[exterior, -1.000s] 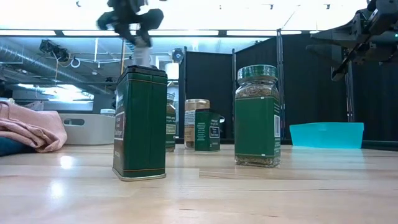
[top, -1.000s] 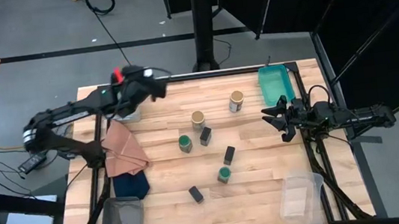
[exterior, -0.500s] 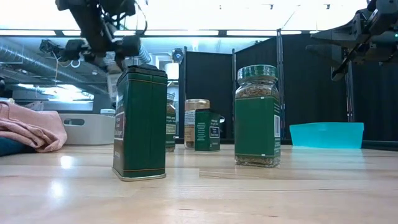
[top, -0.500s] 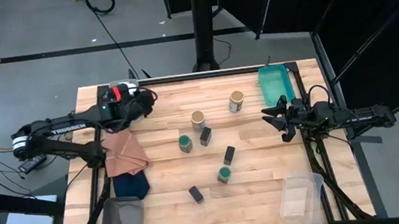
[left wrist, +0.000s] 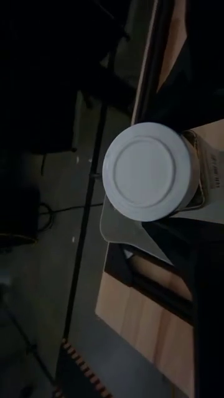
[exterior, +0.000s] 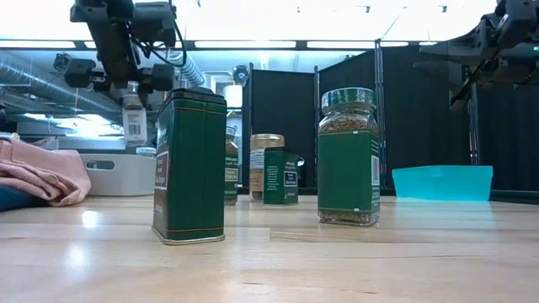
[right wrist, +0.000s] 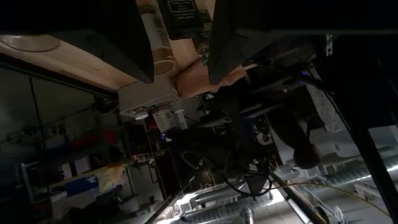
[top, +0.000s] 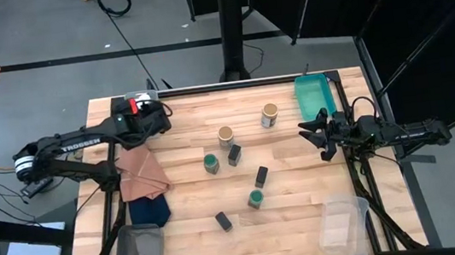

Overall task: Sort spices by type
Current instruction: Put the white spice bottle into the grey bin

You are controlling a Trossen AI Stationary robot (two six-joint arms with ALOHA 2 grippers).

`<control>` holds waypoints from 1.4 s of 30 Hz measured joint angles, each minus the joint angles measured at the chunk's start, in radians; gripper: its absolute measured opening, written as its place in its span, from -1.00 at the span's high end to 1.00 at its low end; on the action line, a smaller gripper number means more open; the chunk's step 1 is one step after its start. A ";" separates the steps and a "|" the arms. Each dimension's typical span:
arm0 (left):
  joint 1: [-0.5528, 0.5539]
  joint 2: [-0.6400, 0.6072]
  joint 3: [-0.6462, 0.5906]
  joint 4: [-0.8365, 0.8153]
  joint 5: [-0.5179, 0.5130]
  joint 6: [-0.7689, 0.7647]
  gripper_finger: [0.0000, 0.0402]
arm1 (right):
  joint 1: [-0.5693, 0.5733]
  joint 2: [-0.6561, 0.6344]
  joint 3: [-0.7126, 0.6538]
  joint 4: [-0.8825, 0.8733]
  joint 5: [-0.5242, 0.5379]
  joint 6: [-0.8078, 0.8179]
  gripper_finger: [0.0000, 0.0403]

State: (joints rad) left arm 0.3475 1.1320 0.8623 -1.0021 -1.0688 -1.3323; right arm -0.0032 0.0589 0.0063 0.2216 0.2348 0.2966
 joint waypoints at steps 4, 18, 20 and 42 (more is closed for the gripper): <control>0.002 0.065 0.000 0.004 0.000 0.001 0.06 | 0.000 0.000 0.000 -0.001 0.000 0.000 0.21; 0.023 0.191 -0.066 0.049 0.024 -0.076 0.06 | 0.000 0.002 0.000 -0.020 0.000 0.019 0.21; 0.026 0.182 -0.103 0.062 0.047 -0.109 0.06 | 0.000 0.002 0.000 -0.021 0.000 0.023 0.21; 0.064 0.183 -0.212 0.304 0.139 0.024 -0.17 | 0.000 0.002 0.000 -0.037 0.000 0.026 0.21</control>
State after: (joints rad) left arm 0.4114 1.3155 0.6502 -0.6983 -0.9297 -1.3086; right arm -0.0032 0.0608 0.0063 0.1848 0.2348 0.3225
